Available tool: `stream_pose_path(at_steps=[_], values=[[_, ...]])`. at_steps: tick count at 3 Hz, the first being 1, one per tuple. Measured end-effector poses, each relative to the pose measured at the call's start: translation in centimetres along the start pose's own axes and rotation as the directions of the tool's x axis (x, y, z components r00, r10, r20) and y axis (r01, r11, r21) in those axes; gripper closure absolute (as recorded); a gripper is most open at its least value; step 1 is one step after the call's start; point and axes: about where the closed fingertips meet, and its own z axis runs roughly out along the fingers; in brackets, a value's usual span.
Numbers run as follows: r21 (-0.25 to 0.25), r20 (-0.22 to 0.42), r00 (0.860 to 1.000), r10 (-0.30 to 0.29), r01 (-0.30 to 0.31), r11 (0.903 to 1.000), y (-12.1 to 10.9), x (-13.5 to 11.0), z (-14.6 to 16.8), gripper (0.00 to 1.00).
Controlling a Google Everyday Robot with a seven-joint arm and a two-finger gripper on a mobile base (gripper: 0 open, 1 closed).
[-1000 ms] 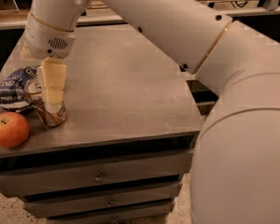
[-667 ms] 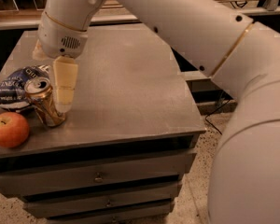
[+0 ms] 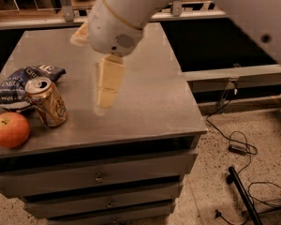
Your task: Move orange can near apple
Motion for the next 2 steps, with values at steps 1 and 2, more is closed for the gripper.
stream_pose_path(at_steps=[1, 2], values=[[0.042, -0.013, 0.998, 0.055, -0.054, 0.9976, 0.75, 2.43, -2.07, 0.00], [0.040, -0.014, 0.998, 0.054, -0.053, 0.9978, 0.73, 2.36, -1.97, 0.00]])
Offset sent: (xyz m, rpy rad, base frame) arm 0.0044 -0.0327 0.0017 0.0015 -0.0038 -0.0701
